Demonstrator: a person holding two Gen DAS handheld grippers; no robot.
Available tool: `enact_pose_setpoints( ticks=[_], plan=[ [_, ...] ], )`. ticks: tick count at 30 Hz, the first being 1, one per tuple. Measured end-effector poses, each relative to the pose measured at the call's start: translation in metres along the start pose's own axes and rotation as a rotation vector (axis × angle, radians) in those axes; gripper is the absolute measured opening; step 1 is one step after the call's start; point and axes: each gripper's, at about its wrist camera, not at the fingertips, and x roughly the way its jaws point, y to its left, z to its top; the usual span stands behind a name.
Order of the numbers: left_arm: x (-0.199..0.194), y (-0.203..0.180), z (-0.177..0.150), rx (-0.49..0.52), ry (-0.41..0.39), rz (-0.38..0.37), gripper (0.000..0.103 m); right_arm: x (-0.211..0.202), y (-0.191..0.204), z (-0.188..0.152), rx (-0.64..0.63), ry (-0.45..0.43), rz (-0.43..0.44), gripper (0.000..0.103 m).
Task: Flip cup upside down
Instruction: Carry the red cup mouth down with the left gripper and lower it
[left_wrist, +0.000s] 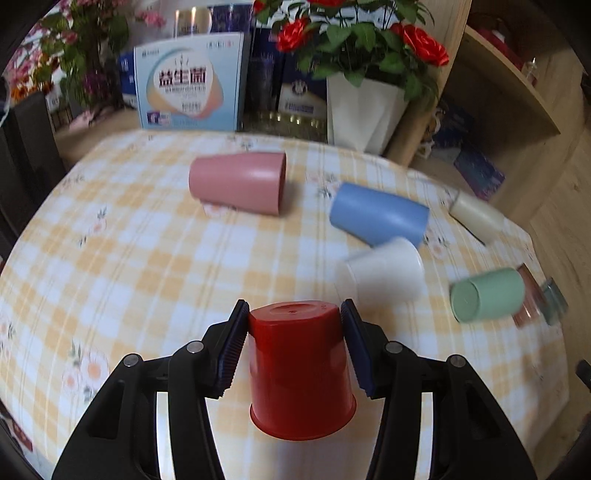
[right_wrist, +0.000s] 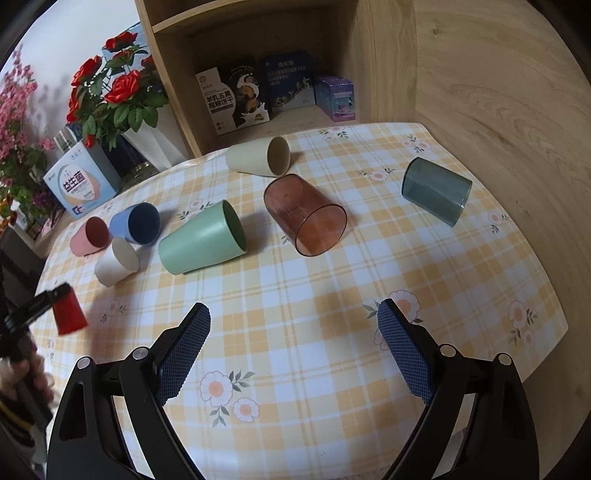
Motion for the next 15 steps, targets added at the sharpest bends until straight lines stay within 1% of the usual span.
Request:
enact_pose_setpoints(
  ticks=[3,7,12,15],
  plan=[
    [0.01,0.002,-0.002,0.006,-0.005,0.012,0.05,0.001,0.0,-0.001,-0.005,0.006,-0.002,0.089],
    [0.006,0.003,-0.006,0.025,-0.031,0.009,0.05,0.003,-0.003,-0.001,0.005,0.009,-0.009,0.089],
    [-0.005,0.001,-0.015,0.031,-0.022,0.007,0.05,0.003,-0.003,0.0,0.017,0.014,-0.005,0.089],
    [-0.01,0.001,-0.017,0.03,0.002,0.002,0.05,0.002,-0.001,-0.002,0.009,0.015,0.0,0.089]
  ],
)
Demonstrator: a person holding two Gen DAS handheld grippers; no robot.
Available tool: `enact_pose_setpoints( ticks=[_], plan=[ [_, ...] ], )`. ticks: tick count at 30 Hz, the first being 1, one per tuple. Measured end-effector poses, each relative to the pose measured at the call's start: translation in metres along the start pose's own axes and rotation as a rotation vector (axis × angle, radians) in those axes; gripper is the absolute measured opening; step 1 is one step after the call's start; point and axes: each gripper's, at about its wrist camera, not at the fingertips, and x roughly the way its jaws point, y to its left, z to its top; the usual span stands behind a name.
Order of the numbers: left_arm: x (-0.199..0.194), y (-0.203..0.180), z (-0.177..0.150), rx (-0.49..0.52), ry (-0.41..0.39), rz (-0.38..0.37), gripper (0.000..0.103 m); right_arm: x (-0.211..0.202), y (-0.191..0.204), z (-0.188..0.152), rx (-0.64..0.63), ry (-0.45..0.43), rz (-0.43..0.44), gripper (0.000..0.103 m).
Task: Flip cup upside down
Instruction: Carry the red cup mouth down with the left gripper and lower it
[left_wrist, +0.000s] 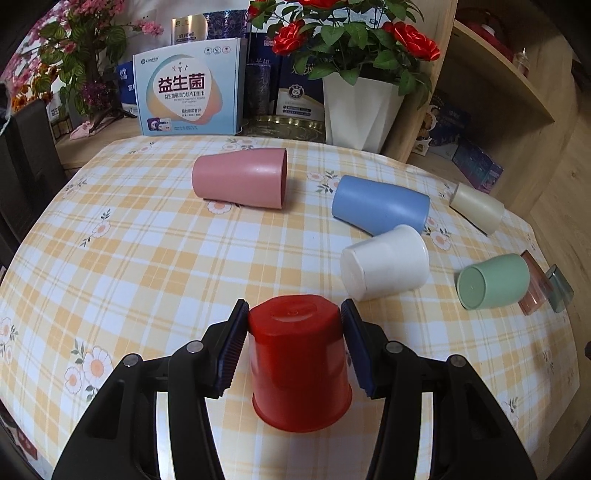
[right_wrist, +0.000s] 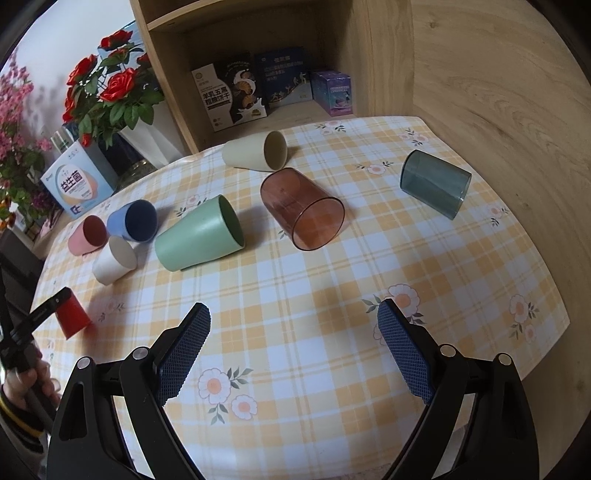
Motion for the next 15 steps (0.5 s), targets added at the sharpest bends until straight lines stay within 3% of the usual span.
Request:
enact_pose_setpoints(
  ticks=[6,15],
  plan=[
    [-0.0048,0.0022,-0.0018,-0.02,0.079,-0.016,0.05,-0.0026,-0.0009,0.0001,0.008,-0.003,0.003,0.089],
    [-0.0074,0.0004,-0.0053,-0.028,0.116,-0.022,0.05,-0.0058,0.0,-0.0017,0.009,-0.002,0.006,0.089]
  ],
)
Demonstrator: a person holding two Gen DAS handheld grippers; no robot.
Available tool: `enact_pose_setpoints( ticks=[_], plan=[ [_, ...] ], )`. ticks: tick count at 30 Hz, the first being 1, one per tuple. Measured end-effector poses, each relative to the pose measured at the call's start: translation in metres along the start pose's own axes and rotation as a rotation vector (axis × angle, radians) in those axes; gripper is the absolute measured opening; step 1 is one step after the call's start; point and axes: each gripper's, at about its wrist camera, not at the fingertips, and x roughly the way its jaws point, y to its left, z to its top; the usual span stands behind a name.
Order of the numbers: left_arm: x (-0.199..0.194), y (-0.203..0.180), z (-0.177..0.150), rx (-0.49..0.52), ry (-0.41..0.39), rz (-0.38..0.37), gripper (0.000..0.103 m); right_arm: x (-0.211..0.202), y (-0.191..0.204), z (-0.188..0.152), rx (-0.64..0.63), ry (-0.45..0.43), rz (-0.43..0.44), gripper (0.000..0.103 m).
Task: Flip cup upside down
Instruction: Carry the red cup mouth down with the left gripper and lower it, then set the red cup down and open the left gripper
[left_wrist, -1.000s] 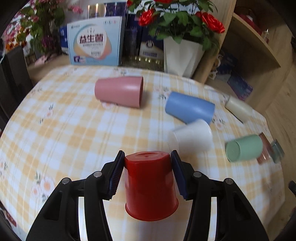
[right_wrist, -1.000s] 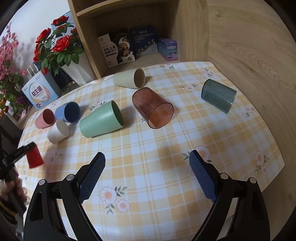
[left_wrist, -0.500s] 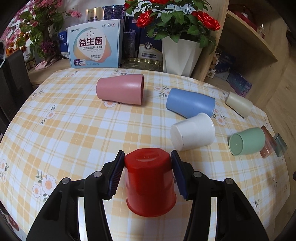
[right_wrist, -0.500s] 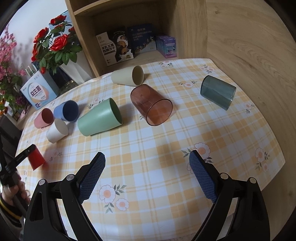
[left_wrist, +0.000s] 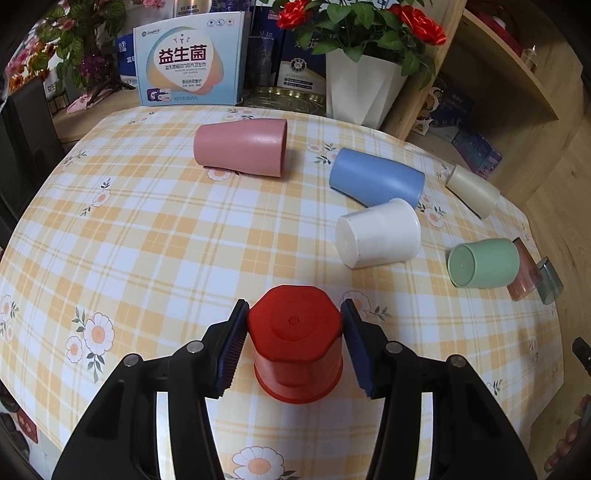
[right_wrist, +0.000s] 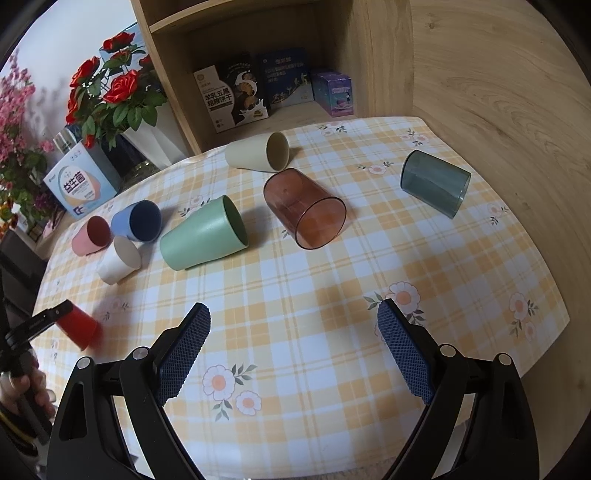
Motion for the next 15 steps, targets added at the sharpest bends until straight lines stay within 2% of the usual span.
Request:
enact_pose_setpoints(
  ticks=[15],
  plan=[
    [0.0,-0.019,-0.012,0.043,0.011,0.018,0.05,-0.001,-0.002,-0.001,0.014,0.006,-0.003,0.089]
  ],
)
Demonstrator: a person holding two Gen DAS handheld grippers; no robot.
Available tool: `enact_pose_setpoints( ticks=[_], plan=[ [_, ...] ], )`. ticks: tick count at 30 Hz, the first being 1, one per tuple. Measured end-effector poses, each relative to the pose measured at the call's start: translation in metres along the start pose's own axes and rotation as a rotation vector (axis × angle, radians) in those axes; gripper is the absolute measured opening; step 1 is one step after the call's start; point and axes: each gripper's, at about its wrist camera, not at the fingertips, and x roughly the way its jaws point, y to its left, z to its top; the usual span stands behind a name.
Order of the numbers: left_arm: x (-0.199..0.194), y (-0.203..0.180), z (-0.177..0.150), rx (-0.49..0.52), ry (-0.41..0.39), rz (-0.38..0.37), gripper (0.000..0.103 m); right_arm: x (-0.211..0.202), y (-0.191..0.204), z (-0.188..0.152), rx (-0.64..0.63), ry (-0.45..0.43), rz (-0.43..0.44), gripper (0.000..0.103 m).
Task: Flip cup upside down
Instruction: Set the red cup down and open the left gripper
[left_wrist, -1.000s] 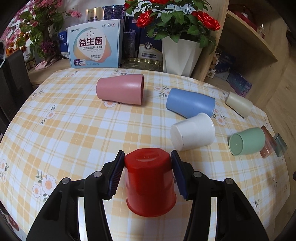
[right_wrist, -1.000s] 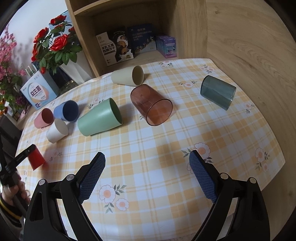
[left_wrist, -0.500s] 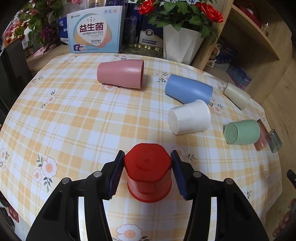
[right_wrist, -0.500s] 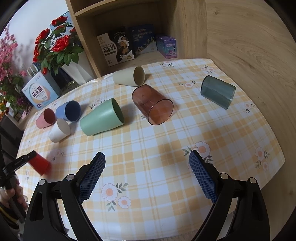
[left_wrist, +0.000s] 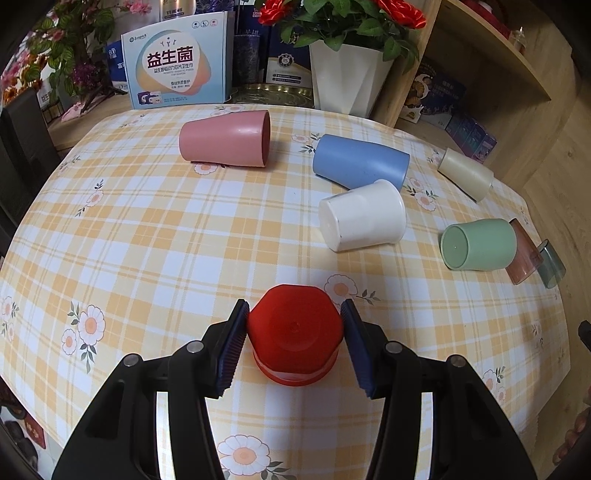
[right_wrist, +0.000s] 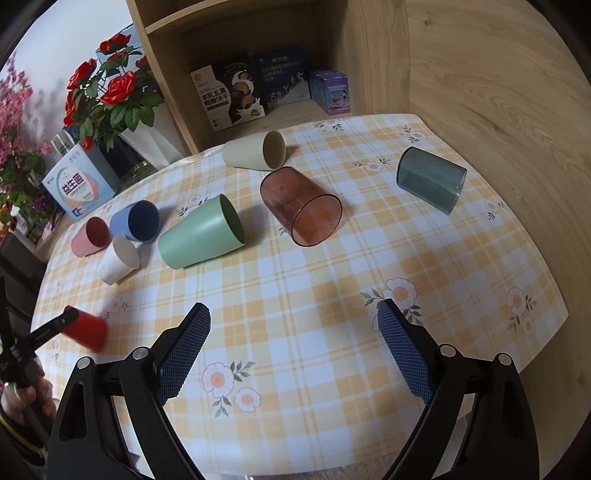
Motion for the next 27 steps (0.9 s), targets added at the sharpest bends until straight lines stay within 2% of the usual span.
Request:
enact_pose_setpoints(
  ticks=[5,15,16,18,20,27],
  plan=[
    [0.003,-0.008,-0.002,0.027,0.016,0.019,0.05,-0.002,0.002,-0.001,-0.011,0.005,0.025,0.089],
    [0.006,-0.012,-0.006,0.032,0.042,0.029,0.053,-0.01,-0.001,-0.001,0.006,0.007,0.015,0.089],
    [0.007,-0.012,-0.007,0.031,0.05,0.032,0.056,-0.011,-0.001,-0.001,0.008,0.006,0.015,0.089],
    [0.005,-0.013,-0.009,0.026,0.049,0.018,0.079,-0.015,-0.002,0.0,0.009,0.001,0.018,0.089],
    [0.001,-0.013,-0.011,0.024,0.038,0.025,0.085,-0.019,-0.002,0.0,0.004,-0.007,0.018,0.089],
    [-0.024,-0.017,-0.009,0.028,0.012,0.032,0.093,-0.039,0.003,0.002,-0.008,-0.024,0.016,0.089]
  ],
)
